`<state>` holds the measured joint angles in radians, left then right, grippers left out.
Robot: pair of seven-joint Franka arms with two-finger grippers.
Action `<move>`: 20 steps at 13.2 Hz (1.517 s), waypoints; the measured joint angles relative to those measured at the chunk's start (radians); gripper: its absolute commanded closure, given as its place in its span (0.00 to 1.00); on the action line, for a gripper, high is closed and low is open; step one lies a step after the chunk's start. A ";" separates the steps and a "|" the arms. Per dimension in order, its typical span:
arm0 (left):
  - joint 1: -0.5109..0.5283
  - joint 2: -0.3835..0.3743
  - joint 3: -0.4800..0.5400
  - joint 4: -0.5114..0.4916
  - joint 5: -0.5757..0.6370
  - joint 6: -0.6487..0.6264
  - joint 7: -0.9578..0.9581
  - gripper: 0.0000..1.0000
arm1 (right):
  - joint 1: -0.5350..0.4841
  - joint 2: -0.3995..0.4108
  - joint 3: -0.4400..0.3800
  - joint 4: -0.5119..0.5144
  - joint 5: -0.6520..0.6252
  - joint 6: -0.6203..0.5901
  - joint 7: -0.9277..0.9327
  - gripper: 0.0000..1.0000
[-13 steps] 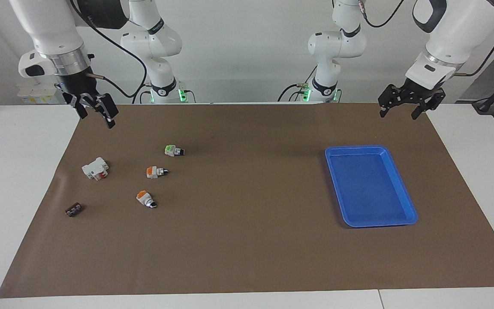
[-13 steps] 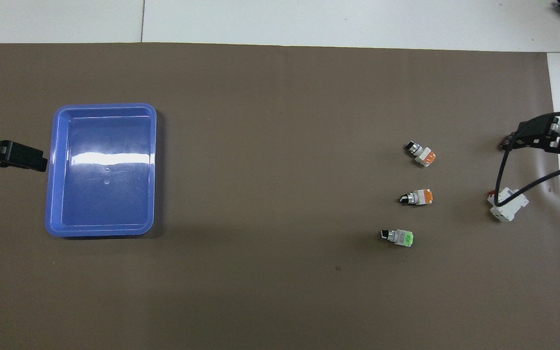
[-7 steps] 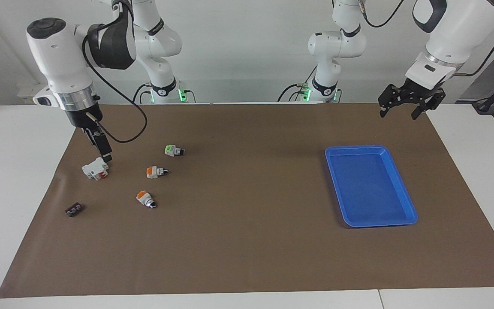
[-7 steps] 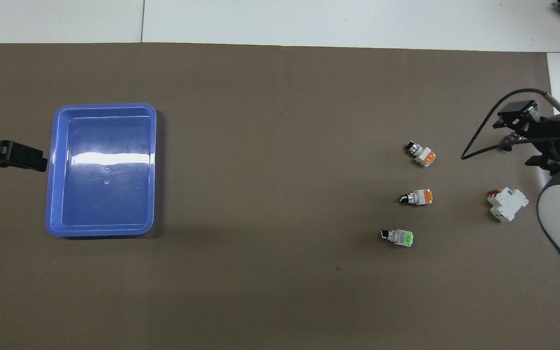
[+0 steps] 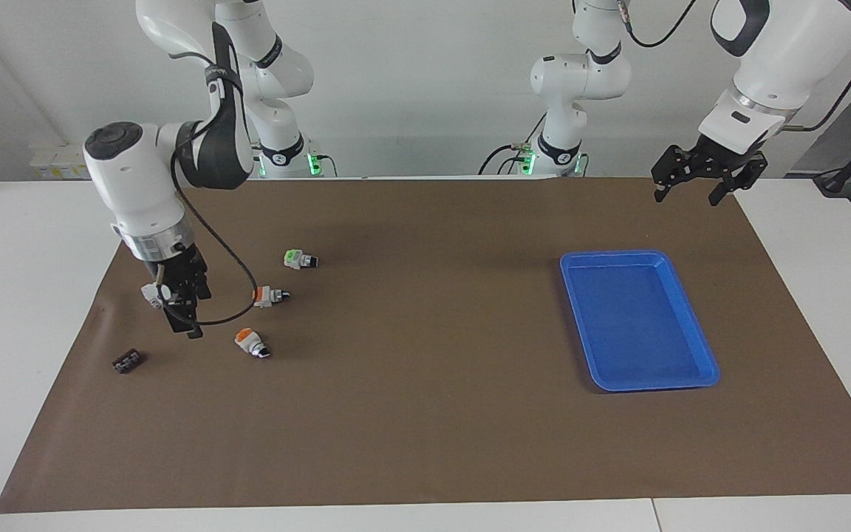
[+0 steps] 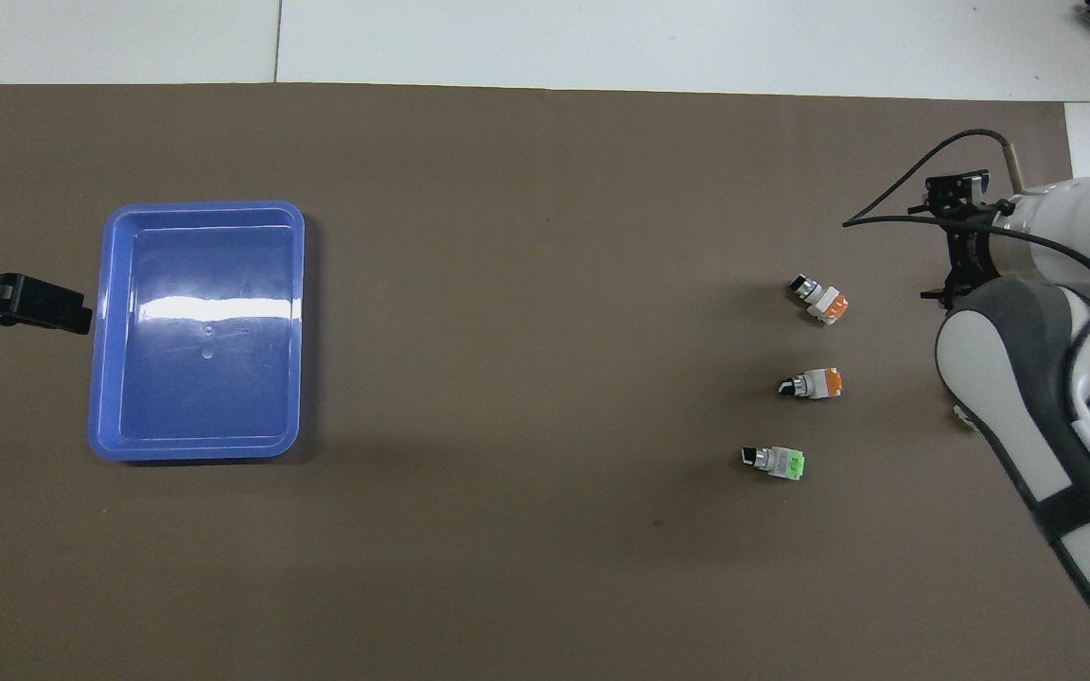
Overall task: Turn and place switch with both arms
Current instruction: 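Lower the right gripper and grasp the orange-topped switch farthest from the robot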
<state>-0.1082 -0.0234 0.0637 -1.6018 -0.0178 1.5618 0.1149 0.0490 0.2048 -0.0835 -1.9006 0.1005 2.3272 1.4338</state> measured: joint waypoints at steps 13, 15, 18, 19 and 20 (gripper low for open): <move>0.000 0.000 0.000 0.000 0.000 0.000 0.000 0.00 | -0.012 0.155 -0.005 -0.075 0.350 0.045 0.020 0.11; 0.000 0.000 0.000 0.000 0.000 0.000 0.000 0.00 | -0.014 0.157 -0.005 -0.087 0.350 0.046 0.019 0.25; 0.000 0.000 0.000 0.000 0.000 0.000 0.000 0.00 | -0.015 0.157 -0.005 -0.097 0.350 0.046 0.016 0.69; 0.000 0.000 0.000 0.000 0.000 0.000 0.000 0.00 | -0.015 0.157 -0.005 -0.098 0.350 0.046 0.014 1.00; 0.000 0.000 0.000 0.000 0.000 0.000 0.000 0.00 | -0.016 0.157 -0.005 -0.097 0.350 0.047 -0.001 1.00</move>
<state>-0.1082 -0.0234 0.0637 -1.6019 -0.0178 1.5618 0.1149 0.0334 0.3614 -0.0889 -1.9980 0.4506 2.3742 1.4327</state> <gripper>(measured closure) 0.000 0.458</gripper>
